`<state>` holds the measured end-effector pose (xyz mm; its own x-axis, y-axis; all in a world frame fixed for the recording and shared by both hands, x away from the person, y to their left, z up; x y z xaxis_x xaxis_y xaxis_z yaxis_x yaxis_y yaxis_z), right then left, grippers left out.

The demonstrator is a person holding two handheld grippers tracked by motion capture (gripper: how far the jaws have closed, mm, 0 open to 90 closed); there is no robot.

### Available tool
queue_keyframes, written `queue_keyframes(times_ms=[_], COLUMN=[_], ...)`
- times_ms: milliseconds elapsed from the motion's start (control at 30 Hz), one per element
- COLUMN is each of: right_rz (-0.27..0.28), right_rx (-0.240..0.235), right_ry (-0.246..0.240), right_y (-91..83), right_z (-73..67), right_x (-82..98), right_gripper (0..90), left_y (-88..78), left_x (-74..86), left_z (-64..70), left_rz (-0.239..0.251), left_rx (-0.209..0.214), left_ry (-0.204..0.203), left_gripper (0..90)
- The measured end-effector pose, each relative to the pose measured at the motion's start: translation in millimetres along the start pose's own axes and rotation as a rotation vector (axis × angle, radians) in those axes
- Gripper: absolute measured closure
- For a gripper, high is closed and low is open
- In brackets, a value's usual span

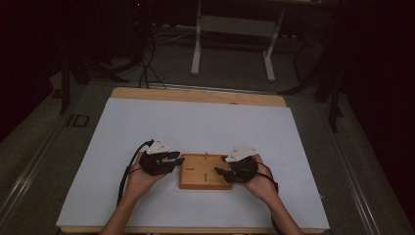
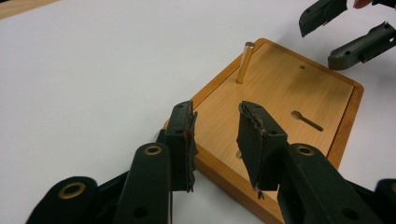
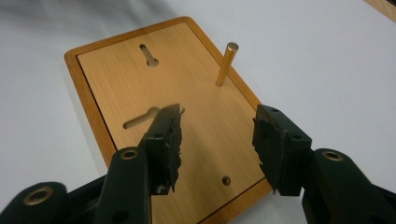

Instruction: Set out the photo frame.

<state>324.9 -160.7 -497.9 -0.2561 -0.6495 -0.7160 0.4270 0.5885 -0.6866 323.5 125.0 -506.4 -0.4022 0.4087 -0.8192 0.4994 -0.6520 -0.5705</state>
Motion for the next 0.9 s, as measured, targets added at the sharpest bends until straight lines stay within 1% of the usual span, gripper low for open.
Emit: queue_keyframes(times_ms=[133,233,400,533,667,733,900], right_rz=[0.0,0.005,0.017,0.021,0.013,0.014,0.03], right_rx=[0.004,0.003,-0.003,-0.011,-0.014,-0.022,-0.039], right_ry=[0.014,0.023,0.037,0.045,0.046,0.053,0.083], right_y=[-1.7,-3.8,-6.2,-6.2,-4.6,-4.0,-4.6], right_z=[0.9,1.5,2.2,2.2,1.2,1.5,5.6], right_x=[3.9,5.5,6.7,8.3,11.0,12.3,15.5], right_gripper=[50.8,50.5,50.1,50.1,49.8,48.9,48.8], left_y=[2.7,4.4,8.0,14.5,21.6,25.0,32.7], left_x=[-3.0,-4.6,-9.3,-12.8,-16.3,-18.3,-23.5], left_z=[1.9,1.6,1.2,1.8,2.4,2.9,4.3], left_rz=[-0.001,-0.006,0.002,-0.01,-0.022,-0.032,-0.042], left_rx=[0.003,0.001,0.003,0.011,0.02,0.023,0.033], left_ry=[0.01,0.009,0.001,0.007,0.012,0.024,0.036], left_gripper=[64.7,64.5,62.5,61.1,61.0,61.1,62.0])
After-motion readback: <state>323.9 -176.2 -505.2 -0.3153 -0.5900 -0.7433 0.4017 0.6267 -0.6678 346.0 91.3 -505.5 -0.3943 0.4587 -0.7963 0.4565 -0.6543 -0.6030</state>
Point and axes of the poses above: each handheld gripper's, and its own axes: y roughly forward along the jaws, x roughly out of its underside, z roughly to its right, the point moved 1 cm from there along y, roughly forward along the jaws, and after that the axes turned 1 degree about -z, right-handed, at the moved point
